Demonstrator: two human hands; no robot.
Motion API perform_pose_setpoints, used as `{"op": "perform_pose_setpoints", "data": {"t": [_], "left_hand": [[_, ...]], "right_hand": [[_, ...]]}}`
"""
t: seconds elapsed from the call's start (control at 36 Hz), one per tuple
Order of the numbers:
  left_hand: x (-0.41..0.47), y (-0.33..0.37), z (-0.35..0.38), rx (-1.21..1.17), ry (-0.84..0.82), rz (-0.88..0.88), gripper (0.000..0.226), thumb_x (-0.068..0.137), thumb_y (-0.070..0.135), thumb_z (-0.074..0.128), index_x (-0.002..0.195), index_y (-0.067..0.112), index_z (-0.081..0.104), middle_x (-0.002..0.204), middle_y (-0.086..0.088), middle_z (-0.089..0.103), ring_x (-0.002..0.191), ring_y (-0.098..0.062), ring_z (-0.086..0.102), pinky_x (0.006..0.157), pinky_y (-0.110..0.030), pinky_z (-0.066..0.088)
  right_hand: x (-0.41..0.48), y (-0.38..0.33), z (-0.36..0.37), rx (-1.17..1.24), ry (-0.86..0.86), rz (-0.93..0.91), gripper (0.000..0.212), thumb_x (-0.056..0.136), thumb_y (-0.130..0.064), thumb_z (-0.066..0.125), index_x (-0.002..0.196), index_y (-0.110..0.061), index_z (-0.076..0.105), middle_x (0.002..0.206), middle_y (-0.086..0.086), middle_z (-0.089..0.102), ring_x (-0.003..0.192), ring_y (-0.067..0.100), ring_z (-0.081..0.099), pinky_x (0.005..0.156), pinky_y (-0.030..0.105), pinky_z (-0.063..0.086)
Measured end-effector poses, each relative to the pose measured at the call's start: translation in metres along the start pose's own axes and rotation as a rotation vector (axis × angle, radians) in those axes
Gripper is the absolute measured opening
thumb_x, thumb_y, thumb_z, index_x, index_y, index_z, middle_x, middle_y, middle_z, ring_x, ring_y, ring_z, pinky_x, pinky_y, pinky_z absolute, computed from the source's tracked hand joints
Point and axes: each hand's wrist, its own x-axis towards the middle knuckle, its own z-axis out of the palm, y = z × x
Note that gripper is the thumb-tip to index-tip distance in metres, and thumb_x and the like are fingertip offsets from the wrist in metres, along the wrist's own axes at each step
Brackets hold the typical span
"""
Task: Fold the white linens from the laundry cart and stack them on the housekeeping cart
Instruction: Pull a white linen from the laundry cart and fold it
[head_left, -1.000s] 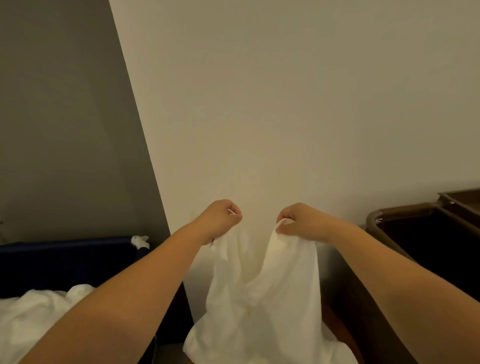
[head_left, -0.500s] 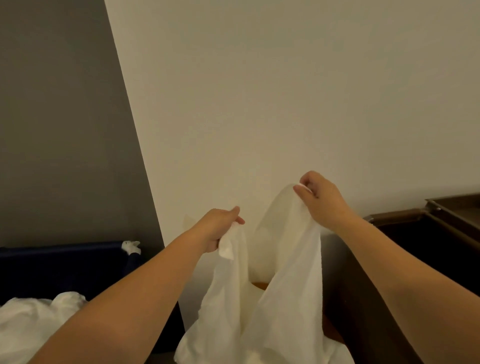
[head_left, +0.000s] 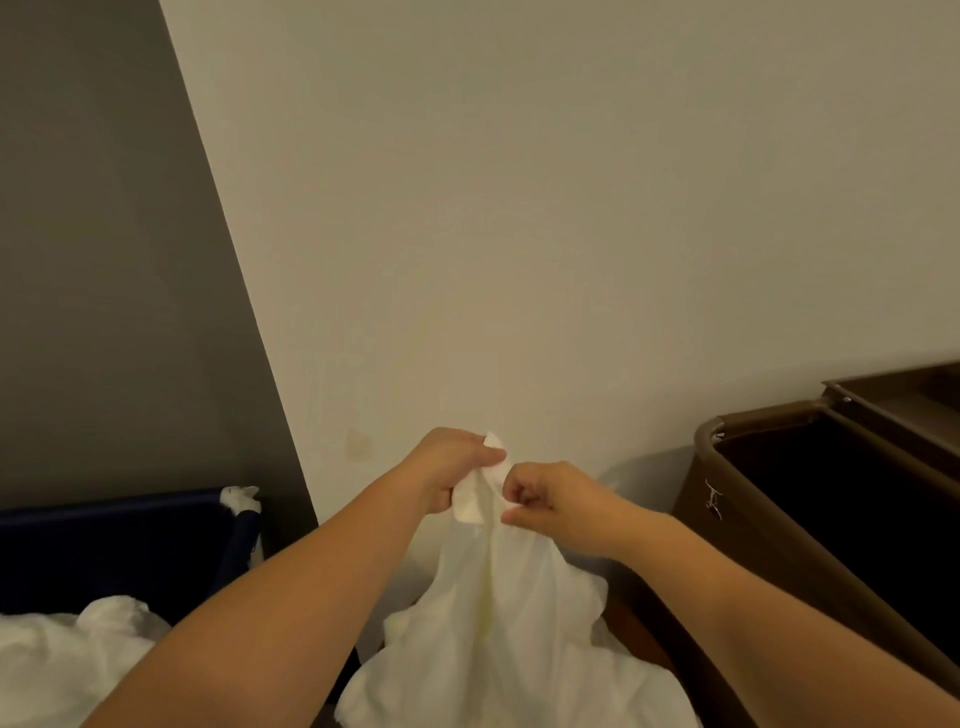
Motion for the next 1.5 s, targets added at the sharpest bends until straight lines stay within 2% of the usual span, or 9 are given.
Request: {"op": "perform_pose_setpoints", "data": {"t": [0.08, 0.22, 0.33, 0.58, 0.78, 0.94, 1.11, 1.31, 1.5], "left_hand": [[-0.003, 0.002, -0.005, 0.194, 0.003, 0.161, 0.008, 0.083, 0.006, 0.07, 0.091, 0.003, 0.07, 0.085, -0.013, 0.071, 0.073, -0.025, 0.069, 0.066, -0.036, 0.057], [-0.01, 0.008, -0.015, 0.379, -0.054, 0.305, 0.012, 0.081, 0.015, 0.074, 0.092, 0.014, 0.074, 0.092, -0.006, 0.074, 0.082, -0.022, 0.071, 0.075, -0.038, 0.058], [-0.02, 0.014, -0.022, 0.51, -0.13, 0.364, 0.013, 0.081, 0.015, 0.074, 0.094, 0.018, 0.075, 0.096, 0.004, 0.073, 0.088, -0.014, 0.07, 0.082, -0.031, 0.057], [-0.039, 0.021, -0.039, 0.649, -0.225, 0.389, 0.015, 0.081, 0.012, 0.074, 0.091, 0.024, 0.075, 0.088, 0.017, 0.071, 0.082, 0.001, 0.065, 0.072, -0.015, 0.05], [-0.048, 0.021, -0.045, 0.719, -0.256, 0.37, 0.02, 0.082, 0.016, 0.073, 0.086, 0.036, 0.073, 0.086, 0.023, 0.068, 0.082, 0.003, 0.064, 0.073, -0.014, 0.048], [-0.051, 0.021, -0.046, 0.715, -0.226, 0.341, 0.018, 0.082, 0.016, 0.073, 0.091, 0.031, 0.074, 0.094, 0.015, 0.07, 0.084, 0.0, 0.065, 0.074, -0.014, 0.052], [-0.045, 0.016, -0.048, 0.576, -0.149, 0.232, 0.021, 0.081, 0.018, 0.075, 0.101, 0.025, 0.072, 0.102, 0.005, 0.072, 0.088, -0.01, 0.069, 0.075, -0.022, 0.055], [-0.034, 0.02, -0.044, 0.056, -0.025, 0.034, 0.02, 0.094, 0.006, 0.057, 0.11, 0.004, 0.069, 0.108, -0.016, 0.071, 0.094, -0.027, 0.069, 0.08, -0.037, 0.058], [-0.028, 0.038, -0.028, -0.027, -0.016, -0.095, 0.064, 0.089, 0.063, 0.049, 0.107, 0.005, 0.068, 0.101, -0.014, 0.073, 0.091, -0.028, 0.071, 0.073, -0.037, 0.057]], "right_hand": [[0.001, 0.001, -0.013, 0.03, -0.072, 0.091, 0.013, 0.088, -0.03, 0.067, 0.085, -0.017, 0.068, 0.078, -0.007, 0.069, 0.067, 0.0, 0.061, 0.07, 0.017, 0.05], [0.02, 0.017, -0.031, 0.1, 0.224, 0.205, 0.017, 0.095, -0.028, 0.056, 0.099, -0.021, 0.072, 0.092, -0.01, 0.07, 0.085, 0.005, 0.064, 0.084, 0.027, 0.052], [0.037, 0.026, -0.025, 0.195, 0.069, 0.252, 0.039, 0.093, -0.022, 0.056, 0.131, -0.027, 0.055, 0.126, -0.008, 0.059, 0.116, 0.013, 0.056, 0.104, 0.037, 0.045], [0.055, 0.029, -0.003, 0.326, -0.26, 0.246, 0.086, 0.058, -0.029, 0.075, 0.138, -0.032, 0.043, 0.135, -0.004, 0.055, 0.123, 0.014, 0.053, 0.107, 0.043, 0.042], [0.058, 0.02, 0.004, 0.472, -0.244, 0.175, 0.07, 0.073, -0.008, 0.068, 0.132, -0.038, 0.05, 0.134, -0.001, 0.055, 0.122, 0.015, 0.054, 0.103, 0.039, 0.046], [0.058, 0.009, 0.006, 0.326, -0.014, 0.063, 0.015, 0.083, 0.001, 0.065, 0.094, -0.006, 0.072, 0.085, 0.008, 0.07, 0.076, 0.013, 0.063, 0.075, 0.027, 0.055], [0.054, 0.013, -0.005, 0.51, 0.37, 0.083, 0.021, 0.082, 0.01, 0.061, 0.078, -0.01, 0.068, 0.071, -0.001, 0.07, 0.068, 0.011, 0.07, 0.069, 0.021, 0.054], [0.041, 0.009, -0.022, 0.681, 0.468, -0.035, 0.018, 0.083, 0.013, 0.058, 0.088, -0.001, 0.069, 0.084, 0.005, 0.069, 0.078, 0.011, 0.067, 0.076, 0.021, 0.055], [0.038, 0.005, -0.032, 0.442, 0.332, -0.058, 0.013, 0.085, 0.004, 0.064, 0.089, -0.006, 0.07, 0.088, 0.004, 0.072, 0.081, 0.013, 0.068, 0.08, 0.023, 0.055]]}}
